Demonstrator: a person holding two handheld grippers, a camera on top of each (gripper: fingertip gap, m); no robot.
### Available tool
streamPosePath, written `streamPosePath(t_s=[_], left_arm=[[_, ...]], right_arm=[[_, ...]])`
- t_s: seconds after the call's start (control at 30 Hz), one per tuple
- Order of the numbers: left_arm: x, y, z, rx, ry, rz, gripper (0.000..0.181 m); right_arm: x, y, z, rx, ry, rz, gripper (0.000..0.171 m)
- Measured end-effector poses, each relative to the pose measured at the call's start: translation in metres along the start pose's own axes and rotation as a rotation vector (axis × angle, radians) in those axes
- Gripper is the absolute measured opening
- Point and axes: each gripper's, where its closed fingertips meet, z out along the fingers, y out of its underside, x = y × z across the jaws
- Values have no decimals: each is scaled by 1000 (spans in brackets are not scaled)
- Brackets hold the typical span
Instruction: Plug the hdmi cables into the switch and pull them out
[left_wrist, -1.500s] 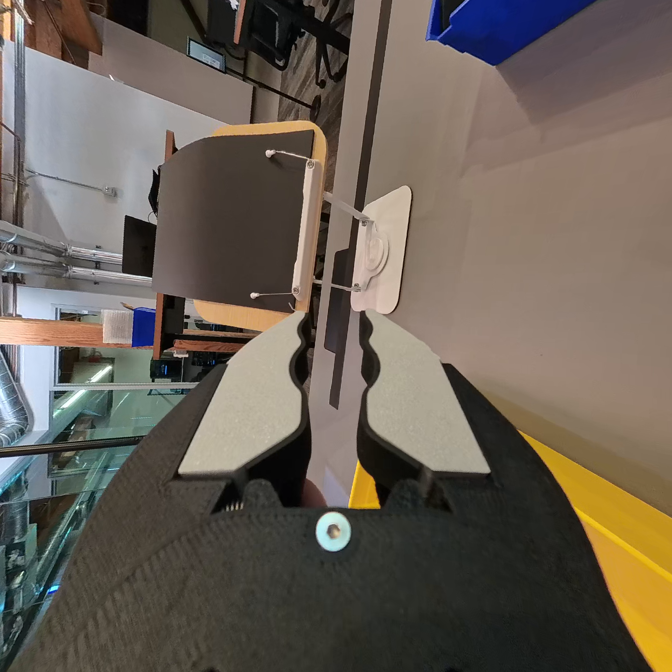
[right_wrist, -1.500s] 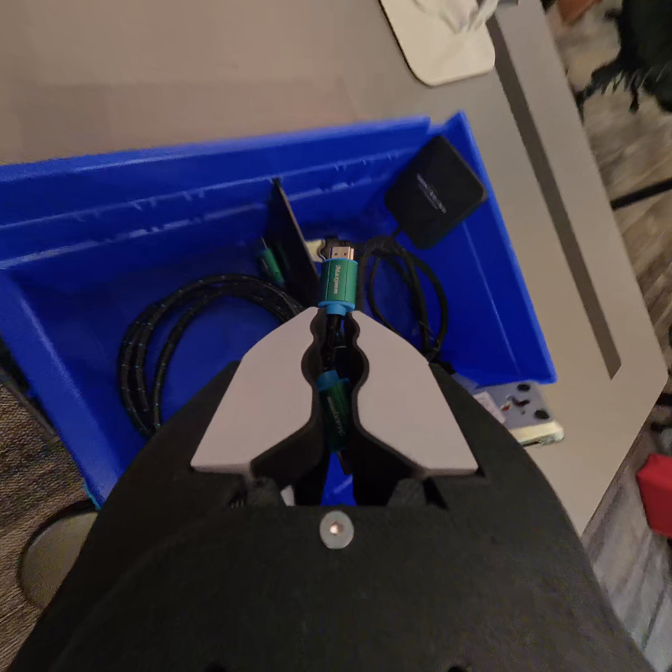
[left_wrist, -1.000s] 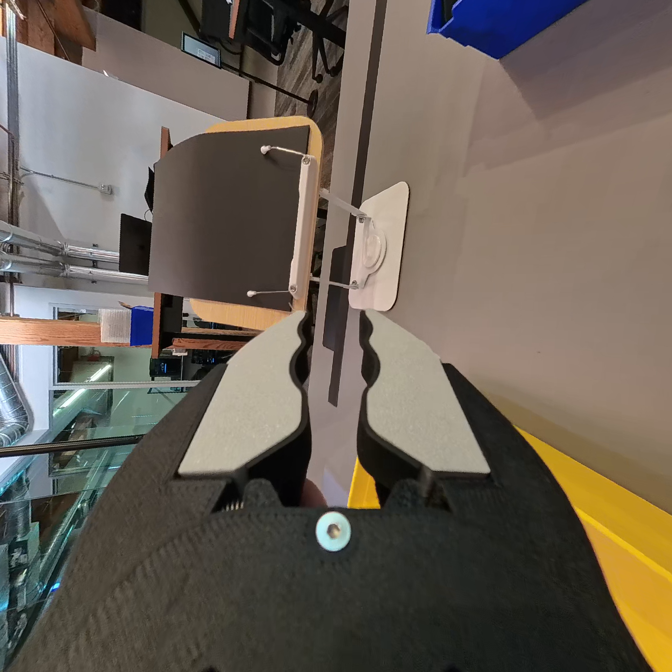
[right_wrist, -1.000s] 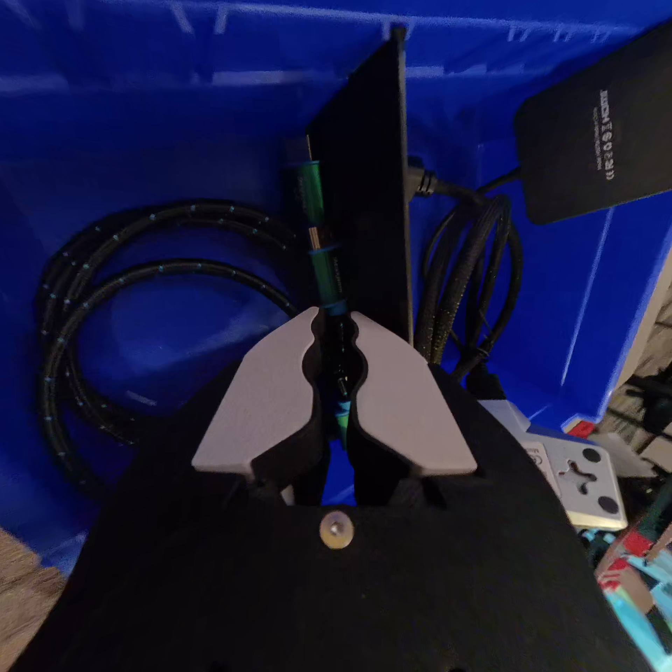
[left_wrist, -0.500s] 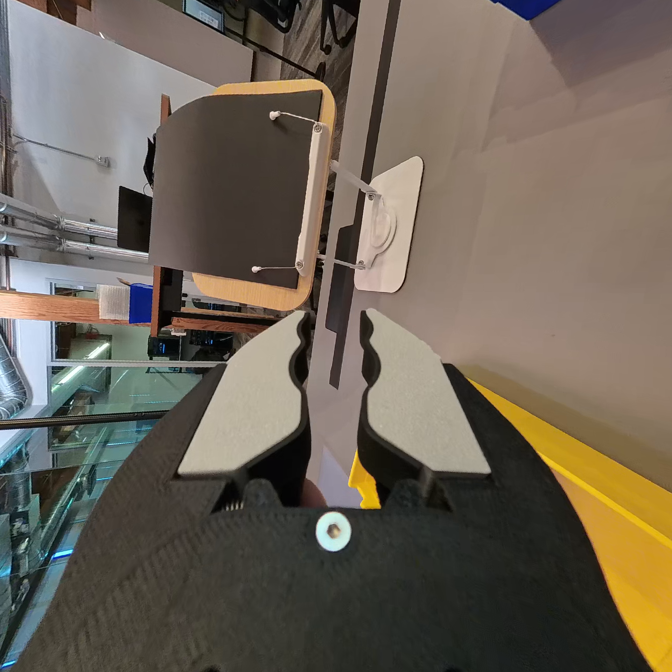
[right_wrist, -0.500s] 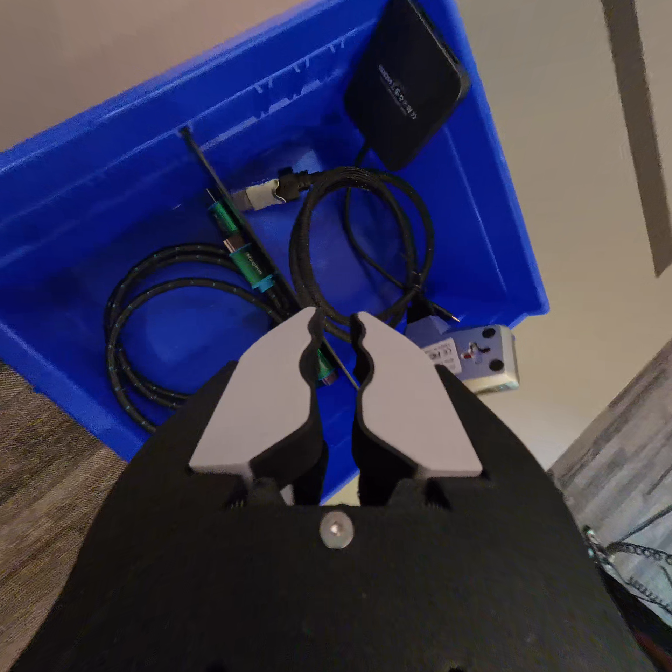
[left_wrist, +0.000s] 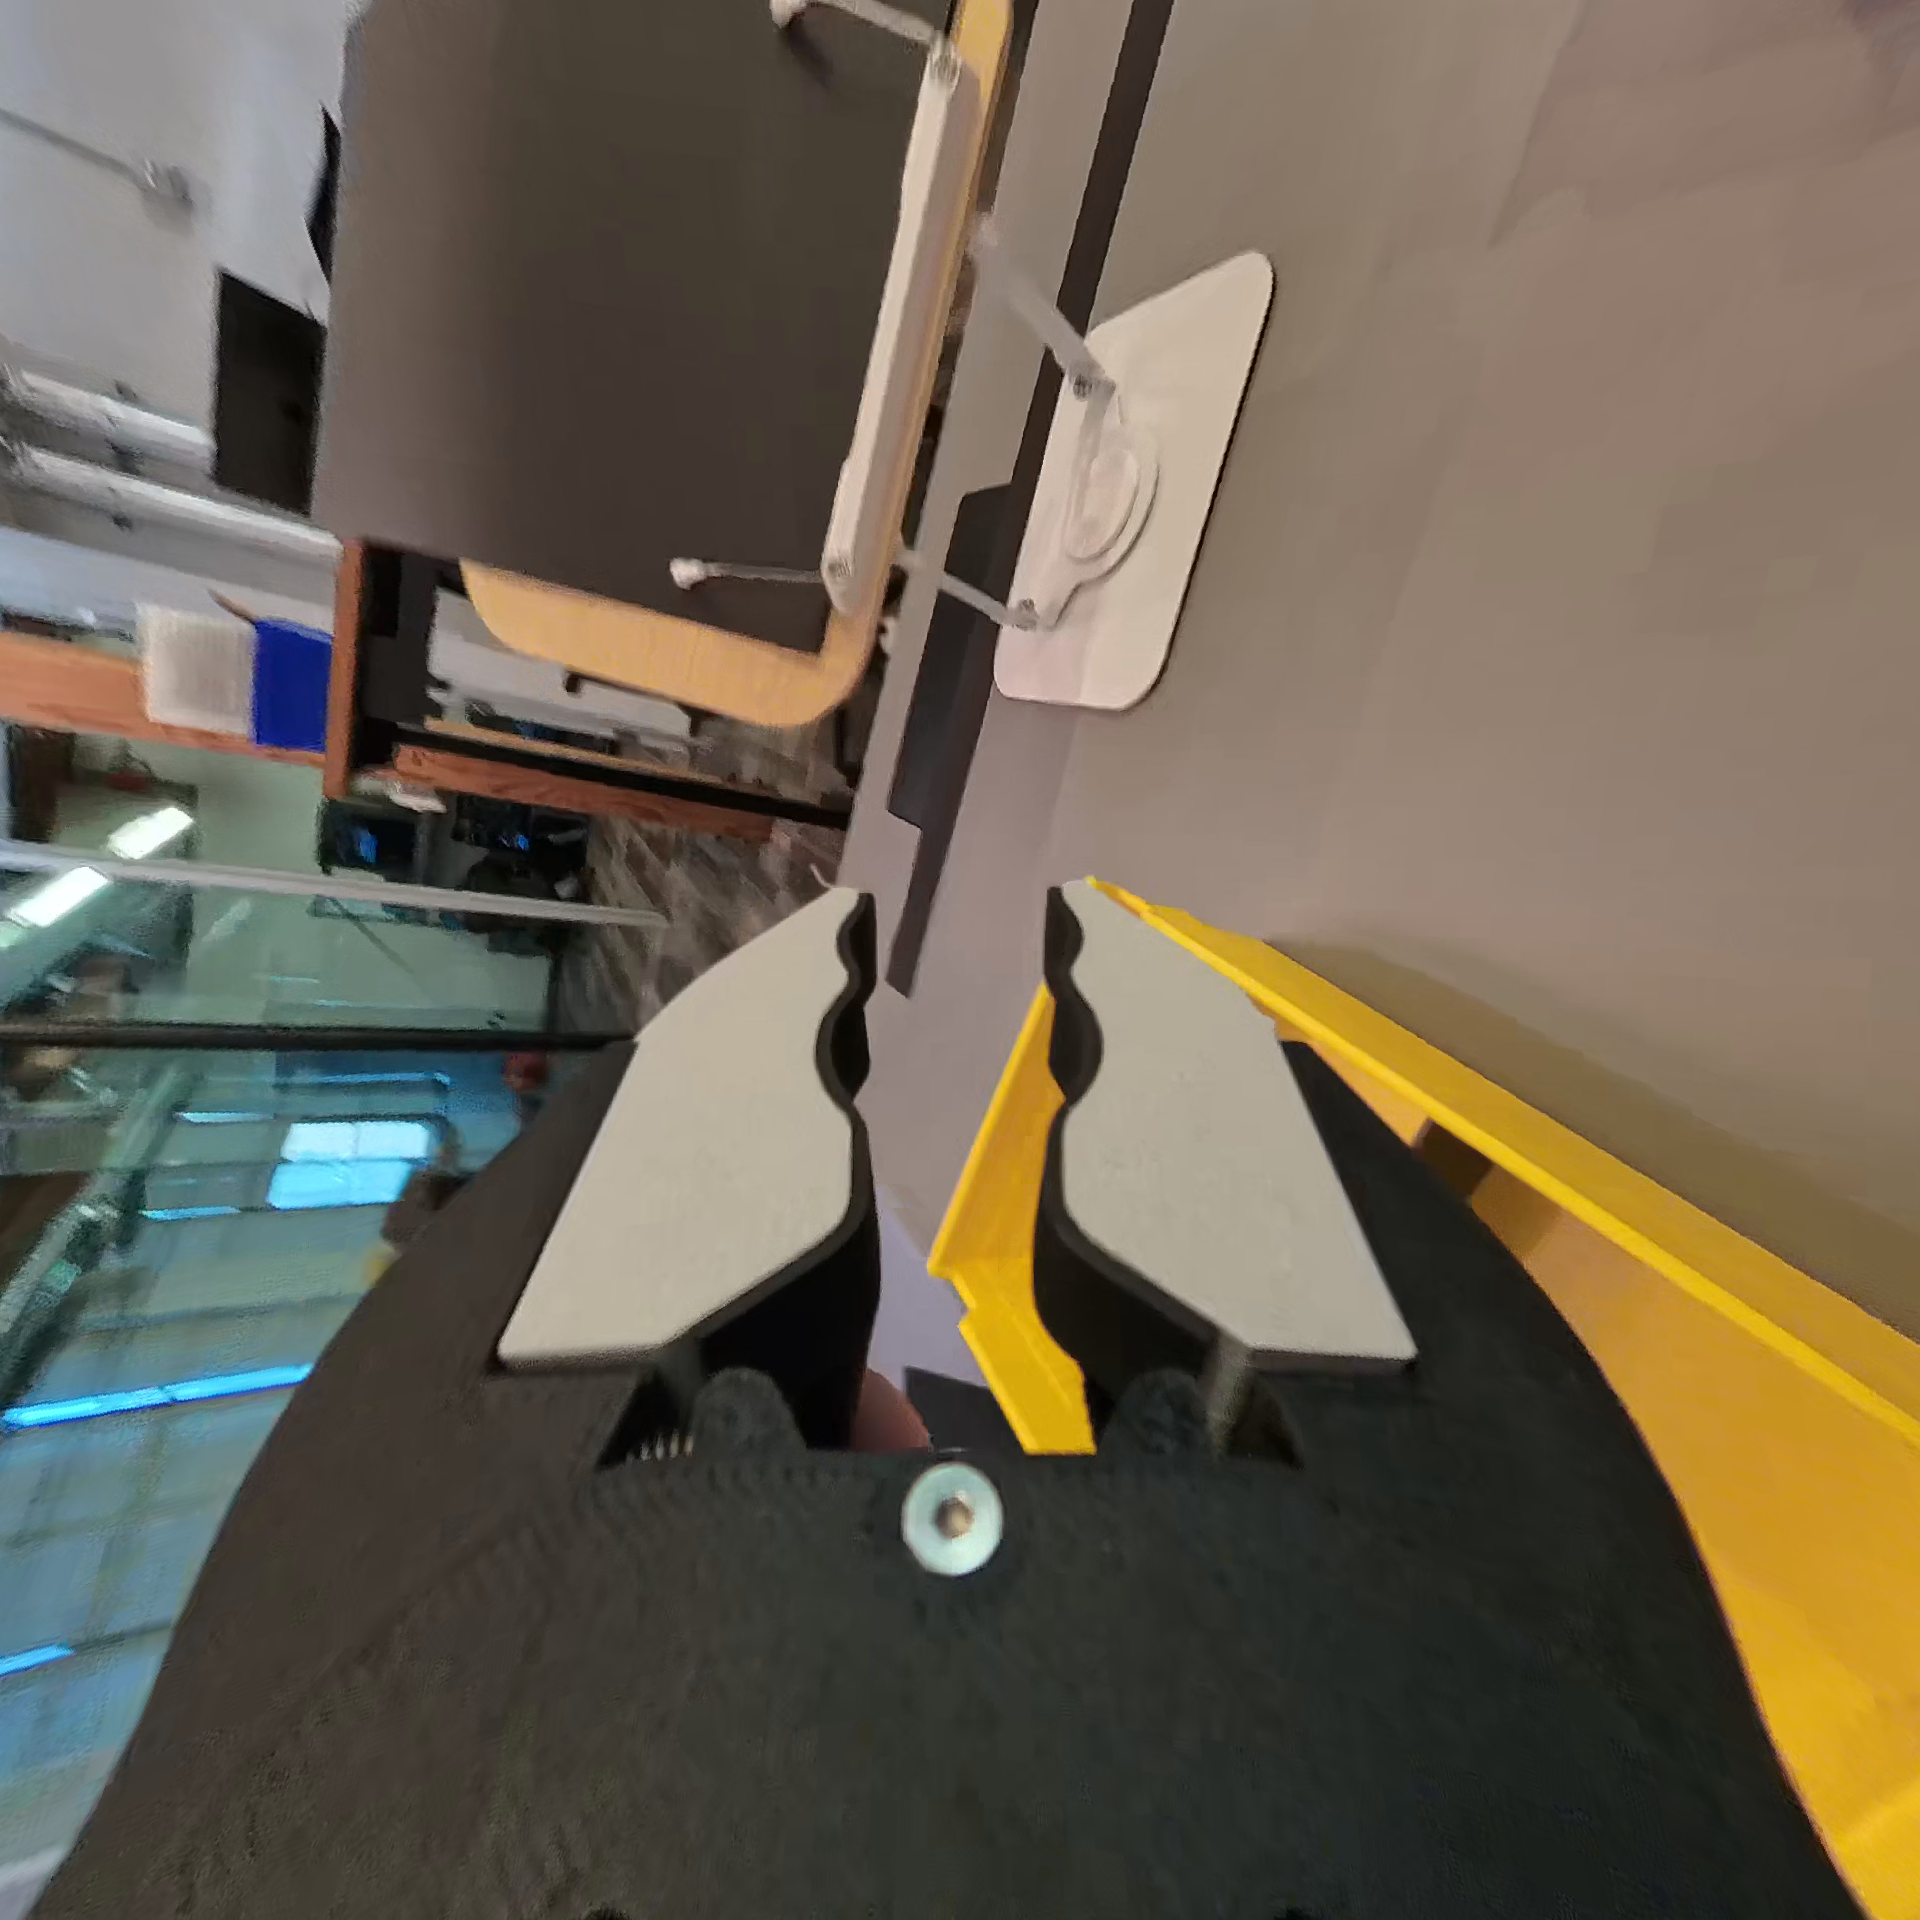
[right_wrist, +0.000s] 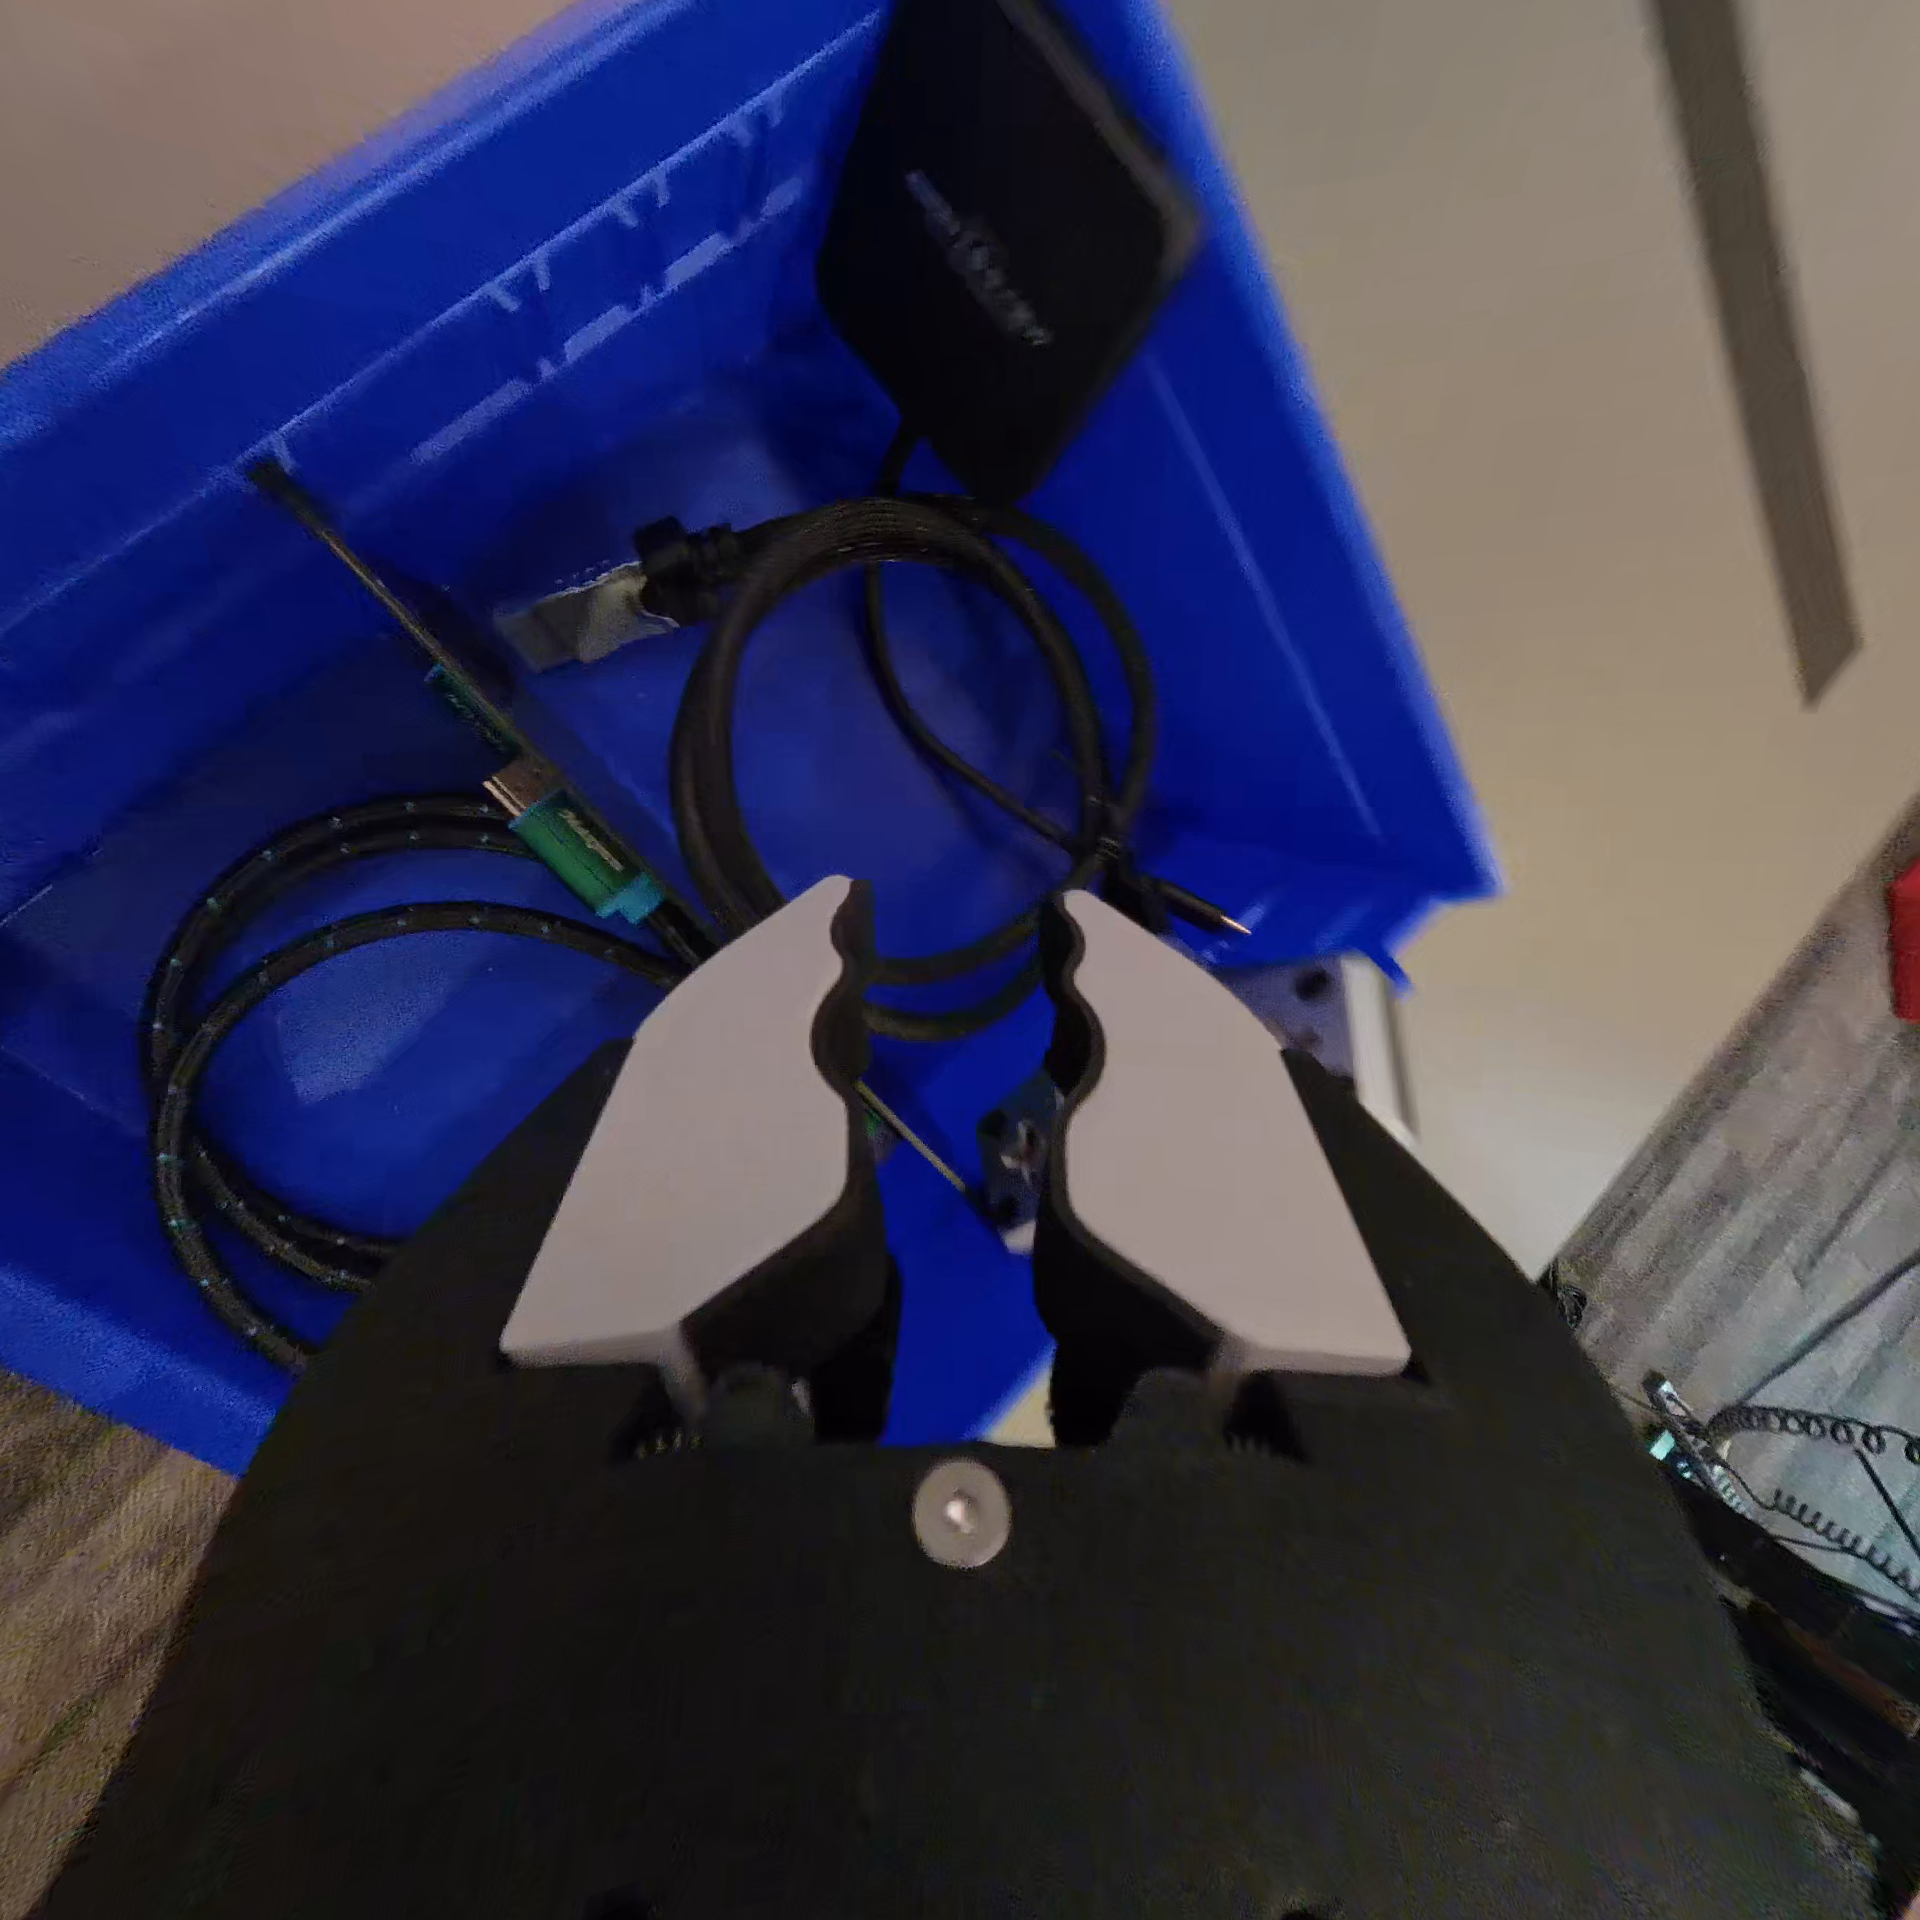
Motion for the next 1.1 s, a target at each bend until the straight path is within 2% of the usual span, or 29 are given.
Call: streamPosePath(t_s=[0.03, 0.1, 0.17, 0.23, 0.4, 0.53, 0.63, 0.73, 0.8, 0.93, 1.03, 1.1], left_arm=[[-1, 9, 2, -25, 18, -42, 36], [-7, 31, 3, -81, 9, -87, 42], [-9, 58, 2, -153, 19, -149, 48], [-5, 85, 0, -217, 47, -242, 54], [28, 155, -9, -375, 126, -421, 62], [59, 195, -20, -476, 191, -623, 63], [71, 215, -27, -532, 170, -710, 61], [79, 229, -29, -558, 158, -790, 60], [83, 244, -32, -619, 138, -778, 59], [74, 264, -38, -653, 54, -781, 57], [64, 283, -43, -714, -31, -736, 62], [70, 291, -43, -739, -18, -751, 67]], right_arm=[[6, 2, -11, 30, 28, 24, 34], [19, 14, -30, 67, 81, 102, 47], [32, 38, -42, 54, 119, 191, 53], [33, 63, -46, 44, 93, 280, 60], [11, 108, -30, 1, -49, 410, 60], [-10, 111, -20, 40, -168, 474, 52], [-18, 103, -19, 93, -247, 514, 56], [-32, 106, -6, 27, -291, 490, 54], [-38, 110, 6, -29, -278, 465, 53], [-34, 107, 9, 1, -280, 555, 40], [-34, 107, 10, -9, -275, 558, 40], [-33, 107, 11, -17, -269, 555, 39]])
